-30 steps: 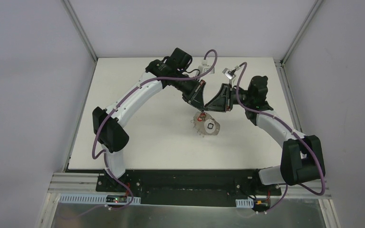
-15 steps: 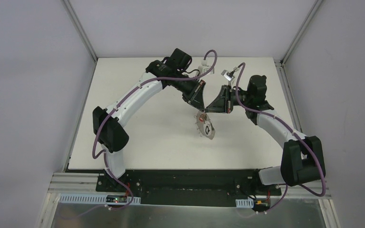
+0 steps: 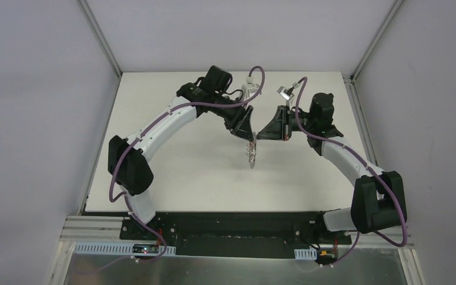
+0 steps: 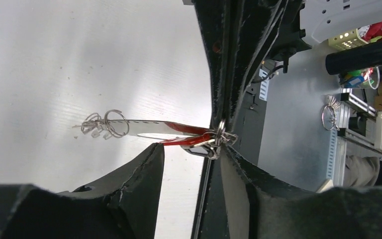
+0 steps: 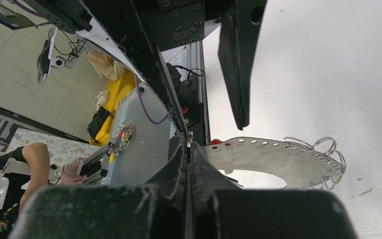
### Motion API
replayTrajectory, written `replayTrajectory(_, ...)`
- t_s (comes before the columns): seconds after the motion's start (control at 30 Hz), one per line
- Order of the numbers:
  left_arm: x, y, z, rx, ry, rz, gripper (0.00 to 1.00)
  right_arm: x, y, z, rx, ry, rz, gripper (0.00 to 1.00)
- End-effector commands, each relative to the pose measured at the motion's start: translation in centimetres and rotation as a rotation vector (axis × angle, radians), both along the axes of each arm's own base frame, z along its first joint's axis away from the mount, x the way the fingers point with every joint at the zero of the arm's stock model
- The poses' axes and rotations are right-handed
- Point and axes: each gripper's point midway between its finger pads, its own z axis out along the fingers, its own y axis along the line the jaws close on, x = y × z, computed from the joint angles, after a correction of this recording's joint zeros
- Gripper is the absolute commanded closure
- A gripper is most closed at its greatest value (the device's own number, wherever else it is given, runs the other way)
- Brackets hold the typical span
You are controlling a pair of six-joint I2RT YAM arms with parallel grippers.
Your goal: Put the keys on the keyring
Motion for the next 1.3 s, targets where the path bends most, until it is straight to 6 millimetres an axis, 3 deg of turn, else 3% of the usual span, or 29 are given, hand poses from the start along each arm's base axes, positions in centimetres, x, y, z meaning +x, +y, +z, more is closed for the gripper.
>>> replayTrajectory(0.0, 0.3, -0.1, 2.0, -0.129, -0.172, -0.070, 0.49, -0.6, -0.3, 3.9, 0.038, -0.133, 0.024, 1.00)
replayTrajectory(0.27, -0.3, -0.3, 1.2, -0.242, -0.309, -0.172, 0.36, -0.9, -0.4, 3.8, 0.038, -0.123, 0.032, 1.00)
replayTrajectory(0.53, -1.0, -0.6, 0.5, -0.292, -0.270, -0.200, 0.36, -0.6, -0.4, 3.5, 0.035, -0.115, 0.020, 1.00)
replayTrajectory(0.77, -1.3, -1.0, 0.7, -0.326, -0.233, -0.188, 0.45, -0.2, -0.6, 3.3, 0.033, -0.113, 0.003, 1.00)
replayTrajectory(1.27, -2.2, -1.7, 2.1, -0.406, -0.135, -0.188, 0.78, 0.4, -0.9, 3.1, 0.030, -0.114, -0.028, 1.00)
